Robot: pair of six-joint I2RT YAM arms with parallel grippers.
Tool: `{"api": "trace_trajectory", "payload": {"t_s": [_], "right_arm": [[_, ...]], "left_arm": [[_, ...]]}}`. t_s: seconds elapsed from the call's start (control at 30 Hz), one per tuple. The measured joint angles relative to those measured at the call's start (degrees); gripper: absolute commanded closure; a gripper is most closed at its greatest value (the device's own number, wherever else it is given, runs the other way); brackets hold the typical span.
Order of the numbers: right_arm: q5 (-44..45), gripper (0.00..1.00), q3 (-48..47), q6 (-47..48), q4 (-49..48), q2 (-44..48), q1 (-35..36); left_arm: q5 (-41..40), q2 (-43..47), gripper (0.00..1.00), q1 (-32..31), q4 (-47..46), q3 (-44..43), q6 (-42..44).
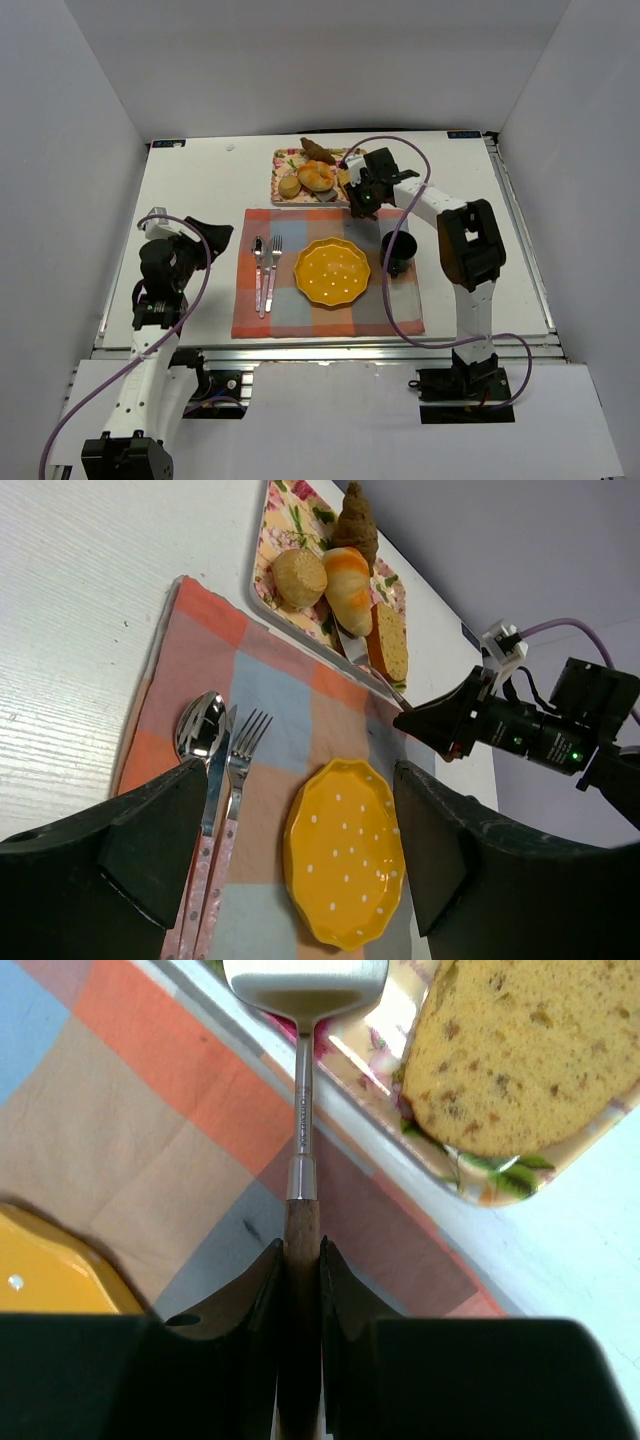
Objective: Place the bread
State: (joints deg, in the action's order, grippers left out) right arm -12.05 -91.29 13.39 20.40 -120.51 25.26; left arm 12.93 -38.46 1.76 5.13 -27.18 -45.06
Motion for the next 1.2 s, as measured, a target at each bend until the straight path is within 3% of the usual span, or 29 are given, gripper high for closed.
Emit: {"api": "trace_trajectory", "payload": {"t_s": [0.87,1.2], "right_arm": [[-1.77,1.00,18.38,2.21,-13.11,17.33,0.00],[-6.38,1.00,30.08,6.99,-9.49,34.64,0.09]], "left_arm": [[-0.04,2.14,0.16,0.00,-0.04,0.00,-0.59],[-0.02,3.32,0.15,0.00,-0.83,0.20,-0.92]]}}
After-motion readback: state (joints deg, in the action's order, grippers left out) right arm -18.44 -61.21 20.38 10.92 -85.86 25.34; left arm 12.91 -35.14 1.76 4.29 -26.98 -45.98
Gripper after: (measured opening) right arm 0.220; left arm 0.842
